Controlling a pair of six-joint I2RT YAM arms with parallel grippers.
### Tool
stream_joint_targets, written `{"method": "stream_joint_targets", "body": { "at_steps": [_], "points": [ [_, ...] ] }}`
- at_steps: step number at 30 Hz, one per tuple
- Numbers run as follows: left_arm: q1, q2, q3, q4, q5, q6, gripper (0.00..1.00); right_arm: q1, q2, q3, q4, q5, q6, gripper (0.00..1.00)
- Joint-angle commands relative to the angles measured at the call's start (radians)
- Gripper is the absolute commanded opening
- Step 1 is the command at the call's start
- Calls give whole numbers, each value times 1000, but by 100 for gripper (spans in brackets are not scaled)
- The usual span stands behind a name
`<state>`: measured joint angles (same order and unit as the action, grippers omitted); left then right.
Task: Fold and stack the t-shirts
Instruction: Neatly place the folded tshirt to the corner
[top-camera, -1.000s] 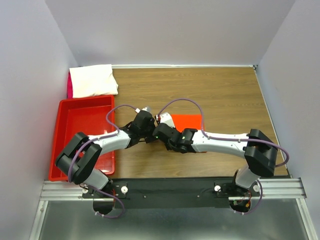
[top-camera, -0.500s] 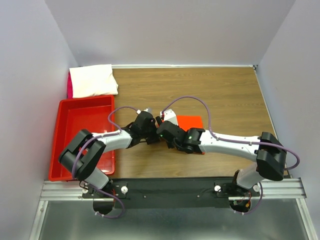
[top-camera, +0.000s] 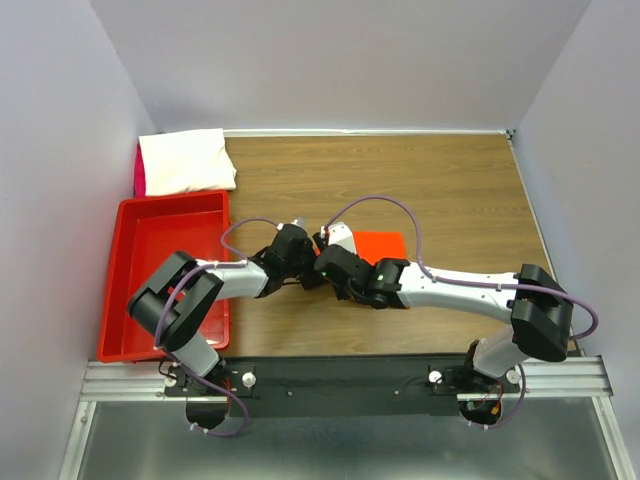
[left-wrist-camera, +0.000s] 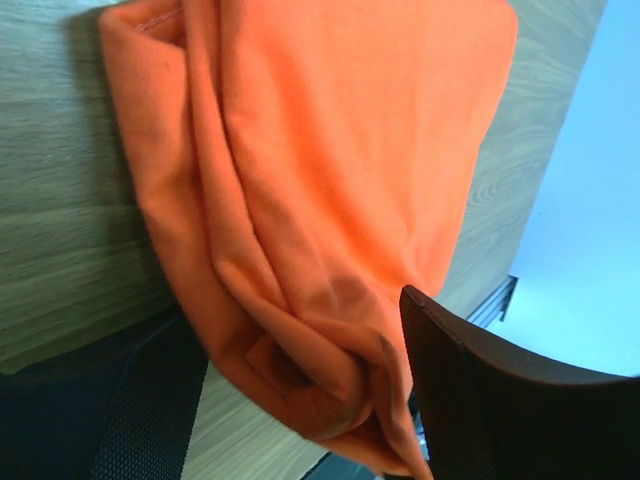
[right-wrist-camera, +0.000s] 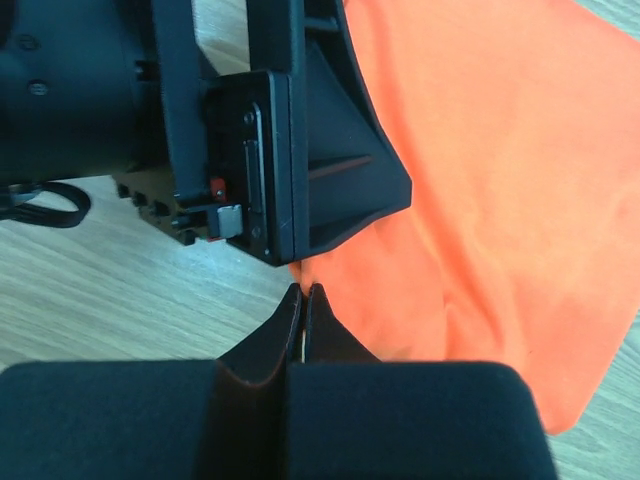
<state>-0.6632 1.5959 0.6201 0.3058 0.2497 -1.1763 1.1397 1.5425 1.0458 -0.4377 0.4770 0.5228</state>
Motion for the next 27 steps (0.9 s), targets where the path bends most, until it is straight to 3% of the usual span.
{"method": "stream_joint_targets", "body": {
  "at_steps": [1,4,5,8,10,11,14,17,19,27],
  "points": [
    [-4,39,-8,46,25,-23,76,3,-18,-7,22,-21,10,1],
    [-1,47,-7,41,2,-20,62,3,-13,0,25,-38,-1,1],
    [4,47,0,38,-13,-8,44,3,-12,3,27,-43,-4,1],
    [33,55,33,6,-30,50,17,3,-4,0,28,-67,-9,1],
    [48,55,64,-19,-50,90,7,3,11,-1,28,-98,-13,1],
    [62,58,104,-46,-62,146,0,3,14,-1,28,-109,-20,14],
    [83,72,191,-103,-95,290,0,3,27,-3,25,-127,-15,54],
    [134,90,281,-186,-174,436,0,-12,1,-26,2,-48,22,73],
    [154,95,334,-238,-200,510,0,-51,-25,-49,-2,-66,39,78],
    [215,73,634,-522,-476,854,0,-477,-177,-194,-21,-218,33,89]
  ]
}}
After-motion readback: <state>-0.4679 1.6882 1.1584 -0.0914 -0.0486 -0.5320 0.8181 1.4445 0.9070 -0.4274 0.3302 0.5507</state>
